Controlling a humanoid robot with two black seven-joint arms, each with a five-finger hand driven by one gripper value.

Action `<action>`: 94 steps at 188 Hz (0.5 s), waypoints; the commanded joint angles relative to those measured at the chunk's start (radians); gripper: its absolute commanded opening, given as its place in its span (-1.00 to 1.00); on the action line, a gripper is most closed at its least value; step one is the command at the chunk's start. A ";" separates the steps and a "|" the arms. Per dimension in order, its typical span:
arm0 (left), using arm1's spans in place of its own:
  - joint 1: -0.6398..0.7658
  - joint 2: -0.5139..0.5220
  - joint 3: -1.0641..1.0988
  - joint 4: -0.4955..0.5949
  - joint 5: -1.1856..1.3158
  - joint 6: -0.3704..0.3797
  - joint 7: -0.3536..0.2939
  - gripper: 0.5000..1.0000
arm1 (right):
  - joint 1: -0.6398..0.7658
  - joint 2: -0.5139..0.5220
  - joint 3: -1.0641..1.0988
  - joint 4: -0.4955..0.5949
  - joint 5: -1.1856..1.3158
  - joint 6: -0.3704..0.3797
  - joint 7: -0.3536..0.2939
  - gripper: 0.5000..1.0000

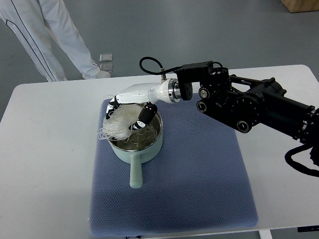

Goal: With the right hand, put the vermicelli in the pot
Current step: 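Open the right hand to drop the vermicelli into the saucepan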

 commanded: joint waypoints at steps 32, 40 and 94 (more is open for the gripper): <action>0.000 0.000 0.000 0.000 -0.001 0.000 0.000 1.00 | -0.004 -0.015 0.003 0.005 0.017 -0.001 0.002 0.60; 0.000 0.000 0.000 0.000 0.000 0.000 0.000 1.00 | 0.002 -0.019 0.012 0.011 0.019 0.004 0.003 0.61; 0.000 0.000 0.000 0.000 0.000 0.000 0.000 1.00 | 0.062 -0.108 0.072 0.031 0.139 0.016 0.013 0.68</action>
